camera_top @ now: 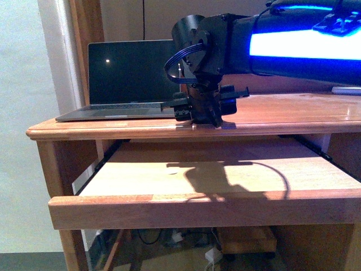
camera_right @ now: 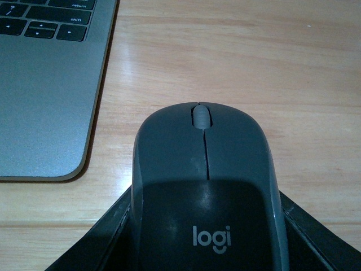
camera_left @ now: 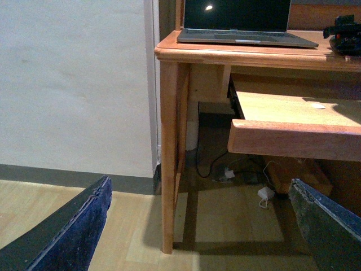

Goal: Place mouse

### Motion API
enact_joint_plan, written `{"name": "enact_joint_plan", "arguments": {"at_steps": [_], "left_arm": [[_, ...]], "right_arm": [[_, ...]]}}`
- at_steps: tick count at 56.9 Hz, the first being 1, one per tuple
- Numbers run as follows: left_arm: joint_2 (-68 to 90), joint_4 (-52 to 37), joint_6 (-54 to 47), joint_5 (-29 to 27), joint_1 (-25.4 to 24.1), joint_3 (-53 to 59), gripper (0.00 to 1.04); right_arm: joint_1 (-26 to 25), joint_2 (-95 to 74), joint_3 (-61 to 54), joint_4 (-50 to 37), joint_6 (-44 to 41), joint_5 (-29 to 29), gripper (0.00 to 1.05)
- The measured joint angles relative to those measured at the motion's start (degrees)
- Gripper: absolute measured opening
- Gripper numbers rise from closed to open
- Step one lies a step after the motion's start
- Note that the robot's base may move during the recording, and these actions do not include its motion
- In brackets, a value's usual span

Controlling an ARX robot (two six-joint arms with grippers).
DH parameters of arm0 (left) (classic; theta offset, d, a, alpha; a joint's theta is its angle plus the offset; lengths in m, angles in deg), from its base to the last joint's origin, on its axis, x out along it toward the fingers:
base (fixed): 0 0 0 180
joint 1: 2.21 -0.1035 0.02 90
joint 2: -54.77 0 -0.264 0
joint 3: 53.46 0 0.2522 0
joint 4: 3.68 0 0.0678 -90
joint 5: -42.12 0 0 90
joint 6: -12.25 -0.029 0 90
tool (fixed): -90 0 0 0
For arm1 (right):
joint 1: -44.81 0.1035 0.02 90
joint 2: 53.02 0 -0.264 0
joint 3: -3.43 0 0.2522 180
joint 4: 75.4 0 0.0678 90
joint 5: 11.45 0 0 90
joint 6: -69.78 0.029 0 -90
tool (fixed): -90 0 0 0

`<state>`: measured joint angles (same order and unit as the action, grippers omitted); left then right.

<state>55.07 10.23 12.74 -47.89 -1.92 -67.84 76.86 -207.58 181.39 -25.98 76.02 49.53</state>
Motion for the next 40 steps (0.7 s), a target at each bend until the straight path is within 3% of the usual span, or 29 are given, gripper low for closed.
{"name": "enact_joint_plan", "arguments": {"at_steps": [10, 18, 20, 28, 31, 37, 39, 40], "left_arm": [[0.0, 0.0, 0.0, 0.0, 0.0, 0.0, 0.97], [0.0, 0.0, 0.0, 0.0, 0.0, 0.0, 0.97], [0.0, 0.0, 0.0, 0.0, 0.0, 0.0, 0.97], [0.0, 0.0, 0.0, 0.0, 0.0, 0.0, 0.97], [0.0, 0.0, 0.0, 0.0, 0.0, 0.0, 0.97], [0.0, 0.0, 0.0, 0.0, 0.0, 0.0, 0.97], [0.0, 0.0, 0.0, 0.0, 0.0, 0.0, 0.97], [0.0, 0.0, 0.0, 0.0, 0.0, 0.0, 0.97]], "right_arm": [[0.4, -0.5, 1.0, -0.3, 0.0, -0.3, 0.56], [0.5, -0.6, 1.1, -1.1, 0.0, -0.2, 0.76], [0.5, -0.6, 1.2, -1.6, 0.1, 0.1, 0.86], [0.5, -0.6, 1.2, -2.8, 0.2, 0.6, 1.04], [0.5, -0.6, 1.2, -3.1, 0.4, 0.9, 1.03], [0.5, -0.6, 1.2, -3.6, 0.5, 1.5, 0.89], [0.4, -0.5, 1.2, -3.7, 0.5, 1.7, 0.9], [0.4, -0.5, 1.2, -3.8, 0.7, 1.9, 0.98]]}}
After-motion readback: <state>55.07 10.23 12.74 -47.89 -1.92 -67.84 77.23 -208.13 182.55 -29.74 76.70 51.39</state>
